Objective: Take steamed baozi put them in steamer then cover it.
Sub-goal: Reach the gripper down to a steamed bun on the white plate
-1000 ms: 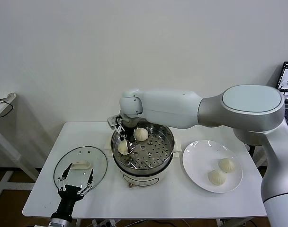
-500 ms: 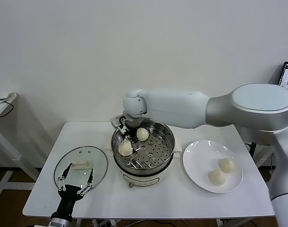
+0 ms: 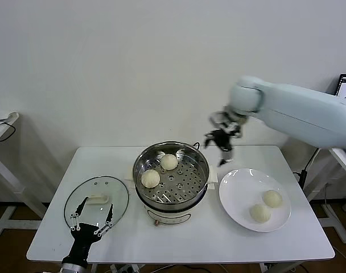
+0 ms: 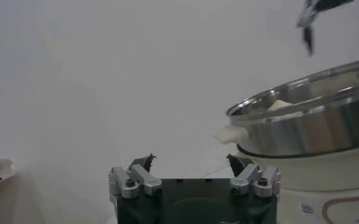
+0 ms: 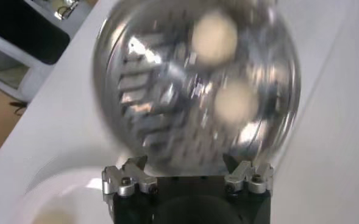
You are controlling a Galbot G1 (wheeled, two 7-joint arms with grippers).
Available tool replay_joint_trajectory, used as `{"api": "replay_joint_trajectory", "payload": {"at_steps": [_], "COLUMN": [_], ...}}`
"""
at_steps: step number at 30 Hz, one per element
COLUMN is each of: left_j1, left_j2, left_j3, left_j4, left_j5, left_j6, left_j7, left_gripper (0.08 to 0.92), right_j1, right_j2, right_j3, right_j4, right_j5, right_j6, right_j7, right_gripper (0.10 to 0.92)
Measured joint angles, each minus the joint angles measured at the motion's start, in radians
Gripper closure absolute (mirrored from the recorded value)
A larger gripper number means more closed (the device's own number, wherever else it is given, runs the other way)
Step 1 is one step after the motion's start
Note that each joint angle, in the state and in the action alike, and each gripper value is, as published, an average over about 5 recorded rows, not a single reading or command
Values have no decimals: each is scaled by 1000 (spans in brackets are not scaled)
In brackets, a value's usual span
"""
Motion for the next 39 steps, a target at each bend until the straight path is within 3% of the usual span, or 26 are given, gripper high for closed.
{"api": "replay_joint_trajectory", "payload": {"at_steps": [11,30,33,39], "left_j1": [13,19,21,22], "left_j2": [-7,-18,-18,-16], "left_j3": [-15,2,0,-4], "left_j4": [4,16,10,5], "left_j5": [2,13,11,10], "left_j6": [-1,-5,-5,-5], "left_j7": [-3,-20,-21,-22], "left_gripper": [177,177,177,177], "right_j1": [-303,-523,-533,-546], "right_j2": [-154,-183,-183,-190], "right_j3": [174,284,290,295], "right_j4": [-19,-40,-38,-31], "right_j5": [-157,-299,-307,-314], "right_j6": [60,55,53,47], "right_j7": [-12,59,65,78], "right_gripper": [203,203,221,339]}}
